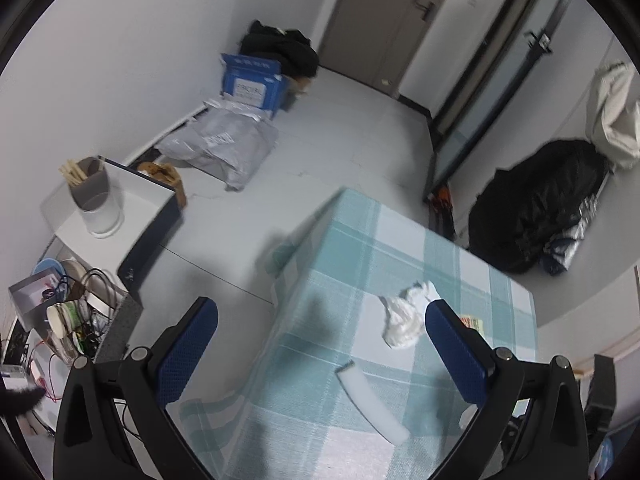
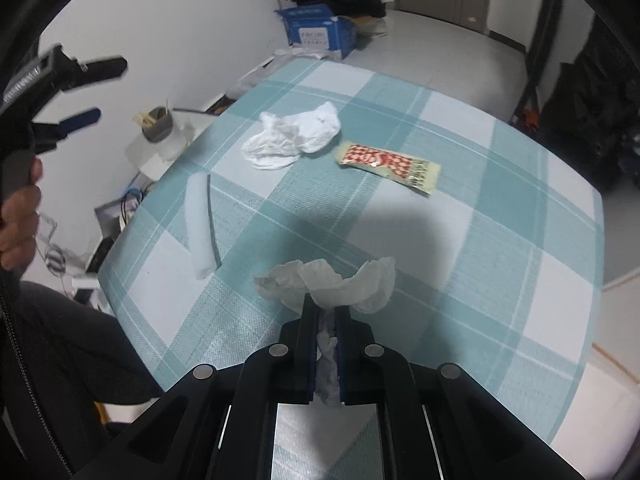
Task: Collect trash
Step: 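Grasp the remaining white tissue with the left tool while the right tool holds tissue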
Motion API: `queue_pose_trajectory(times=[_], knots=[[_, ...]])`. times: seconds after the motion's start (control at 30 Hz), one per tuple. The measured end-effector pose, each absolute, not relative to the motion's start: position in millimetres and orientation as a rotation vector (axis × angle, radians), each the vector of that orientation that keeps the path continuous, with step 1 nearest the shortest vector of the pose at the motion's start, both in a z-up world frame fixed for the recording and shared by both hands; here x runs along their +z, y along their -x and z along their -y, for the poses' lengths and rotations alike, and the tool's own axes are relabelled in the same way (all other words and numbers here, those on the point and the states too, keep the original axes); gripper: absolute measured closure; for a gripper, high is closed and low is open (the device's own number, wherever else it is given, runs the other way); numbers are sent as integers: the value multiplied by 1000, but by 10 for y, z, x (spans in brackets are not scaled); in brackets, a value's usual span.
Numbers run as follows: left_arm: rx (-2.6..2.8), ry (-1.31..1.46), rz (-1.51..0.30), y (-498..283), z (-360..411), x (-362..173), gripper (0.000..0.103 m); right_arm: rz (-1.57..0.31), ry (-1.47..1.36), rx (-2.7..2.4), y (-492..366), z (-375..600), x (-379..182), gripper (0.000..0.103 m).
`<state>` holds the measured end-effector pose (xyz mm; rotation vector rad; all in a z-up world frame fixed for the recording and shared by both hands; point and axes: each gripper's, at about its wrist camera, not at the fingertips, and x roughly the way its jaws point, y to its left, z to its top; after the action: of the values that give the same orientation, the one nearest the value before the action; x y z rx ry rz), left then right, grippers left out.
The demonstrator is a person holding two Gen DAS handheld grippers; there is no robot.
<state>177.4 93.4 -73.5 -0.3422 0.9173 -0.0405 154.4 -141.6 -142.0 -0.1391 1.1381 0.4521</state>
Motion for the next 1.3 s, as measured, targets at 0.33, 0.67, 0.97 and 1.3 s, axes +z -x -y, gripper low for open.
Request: queue_pose_trajectory(times=[0.33, 0.67, 0.97, 1.3], knots=[[-177, 192, -1054, -1959, -304, -945, 1, -1042, 21, 441, -1459, 1807, -1168, 96], [-170, 202, -1203, -2291, -121, -1249, 1, -998, 21, 478, -1292, 1921, -1063, 96], [-94, 236, -1284, -2486, -5, -1414, 1, -962, -9, 504, -1259, 2000, -947, 96], [-20, 24, -1252, -2439, 182, -1390, 37, -941, -31, 495, -1202, 2101, -863, 96]])
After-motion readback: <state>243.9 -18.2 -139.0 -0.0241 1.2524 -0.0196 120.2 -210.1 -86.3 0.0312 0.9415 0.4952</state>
